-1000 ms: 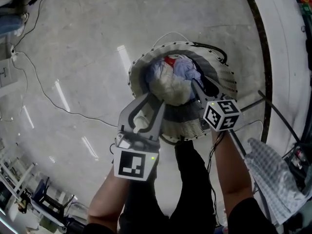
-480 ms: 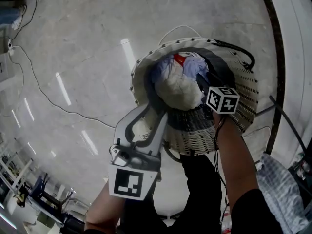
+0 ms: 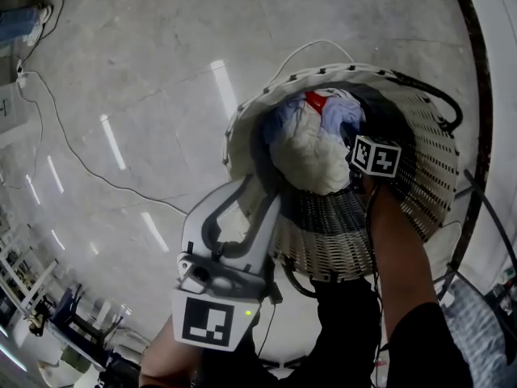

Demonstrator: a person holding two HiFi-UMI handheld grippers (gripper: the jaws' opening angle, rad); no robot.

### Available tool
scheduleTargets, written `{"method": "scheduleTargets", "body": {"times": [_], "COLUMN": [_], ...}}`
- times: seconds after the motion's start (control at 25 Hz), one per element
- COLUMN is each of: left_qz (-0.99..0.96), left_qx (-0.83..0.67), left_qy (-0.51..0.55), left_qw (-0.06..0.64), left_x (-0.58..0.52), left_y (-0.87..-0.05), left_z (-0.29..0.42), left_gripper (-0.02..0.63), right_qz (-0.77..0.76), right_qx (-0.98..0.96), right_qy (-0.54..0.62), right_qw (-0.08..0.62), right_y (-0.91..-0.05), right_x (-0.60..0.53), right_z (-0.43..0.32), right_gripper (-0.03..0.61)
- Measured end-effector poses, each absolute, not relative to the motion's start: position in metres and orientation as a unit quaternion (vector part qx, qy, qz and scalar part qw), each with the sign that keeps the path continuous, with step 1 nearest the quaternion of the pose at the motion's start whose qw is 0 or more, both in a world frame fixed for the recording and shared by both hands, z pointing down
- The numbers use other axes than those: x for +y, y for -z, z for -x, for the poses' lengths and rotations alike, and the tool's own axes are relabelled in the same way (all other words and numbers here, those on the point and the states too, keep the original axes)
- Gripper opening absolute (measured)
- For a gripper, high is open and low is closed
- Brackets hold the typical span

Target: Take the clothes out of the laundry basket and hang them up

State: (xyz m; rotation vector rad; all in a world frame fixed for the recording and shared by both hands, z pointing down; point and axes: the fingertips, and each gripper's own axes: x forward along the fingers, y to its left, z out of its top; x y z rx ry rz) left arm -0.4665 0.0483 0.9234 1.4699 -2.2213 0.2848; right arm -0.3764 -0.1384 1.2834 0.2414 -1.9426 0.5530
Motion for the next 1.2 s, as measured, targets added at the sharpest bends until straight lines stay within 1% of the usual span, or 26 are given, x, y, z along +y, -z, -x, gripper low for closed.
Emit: {"method": "scheduleTargets", "body": {"times": [0.16, 0.36, 0.48, 0.56, 0.64, 1.0, 1.2], "left_qz": [-0.531, -0.529, -0.532, -0.533, -0.531, -0.534, -0.537], "left_qx": [-0.811, -0.814, -0.813, -0.813, -0.814, -0.807, -0.798], "left_qy": [-0.105, -0.103, -0.104, -0.106, -0.104, -0.1, -0.106], "left_qw": [0.221, 0.215, 0.213, 0.211, 0.212, 0.234, 0.251], "left_x": [0.049, 0.049, 0.047, 0.048, 0.051, 0.059, 0.063], "left_y": [-0.931, -0.936, -0.936, -0.937, -0.937, -0.906, -0.881], "left_z": [0.47, 0.47, 0.469, 0.467, 0.466, 0.45, 0.435], "left_gripper": [0.106, 0.106, 0.105, 0.104, 0.104, 0.104, 0.104], "right_qz": [-0.115, -0.12, -0.116, -0.118, -0.121, -0.121, -0.103], "right_qx": [-0.803, -0.788, -0.783, -0.783, -0.784, -0.8, -0.829], "right_qy": [-0.22, -0.207, -0.195, -0.188, -0.185, -0.203, -0.227], "right_qw": [0.542, 0.567, 0.579, 0.581, 0.58, 0.551, 0.501], "right_y": [-1.31, -1.333, -1.338, -1.337, -1.331, -1.253, -1.185], "right_x": [-0.145, -0.148, -0.15, -0.152, -0.151, -0.139, -0.129], "right_z": [0.373, 0.369, 0.366, 0.365, 0.364, 0.361, 0.375], "right_gripper": [0.241, 0.21, 0.155, 0.07, 0.029, 0.018, 0.017]}}
